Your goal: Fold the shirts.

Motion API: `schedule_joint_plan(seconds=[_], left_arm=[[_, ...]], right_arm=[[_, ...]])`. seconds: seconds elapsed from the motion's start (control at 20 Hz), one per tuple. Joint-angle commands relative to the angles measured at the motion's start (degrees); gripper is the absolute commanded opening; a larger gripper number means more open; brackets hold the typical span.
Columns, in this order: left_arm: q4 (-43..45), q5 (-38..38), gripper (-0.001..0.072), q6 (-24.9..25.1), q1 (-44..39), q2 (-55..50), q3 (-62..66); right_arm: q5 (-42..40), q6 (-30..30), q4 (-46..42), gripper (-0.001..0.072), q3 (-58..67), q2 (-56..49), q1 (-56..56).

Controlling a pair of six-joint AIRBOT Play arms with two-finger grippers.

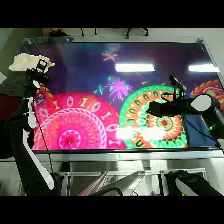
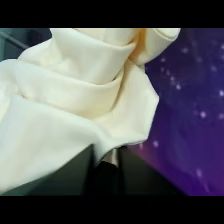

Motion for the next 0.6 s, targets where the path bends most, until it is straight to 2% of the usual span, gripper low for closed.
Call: schedule_joint_plan(seconds=[0.0, 0.15, 0.35, 0.45, 0.55], left_arm=[[0.0, 2.8, 0.0014, 0.5, 0.1, -0.2, 0.9], [-0.1, 1.4, 0.0010, 0.5, -1.4, 1.6, 1.0], [-0.6, -0.5, 0.0009, -0.4, -4.8, 11.0, -3.2], [-0.6, -7.9, 0.0009, -6.1, -6.0, 16.1, -3.2], [-0.6, -20.0, 0.0008, -13.6, -7.5, 21.5, -3.2]], right_arm=[[0.0, 0.0, 0.0, 0.0018, 0.0, 0.0, 0.1], [0.0, 0.0, 0.0, 0.0018, 0.0, 0.0, 0.1], [0.0, 0.0, 0.0, 0.0018, 0.0, 0.0, 0.1], [0.0, 0.0, 0.0, 0.0019, 0.0, 0.0, 0.1], [0.0, 0.0, 0.0, 0.0018, 0.0, 0.0, 0.1]])
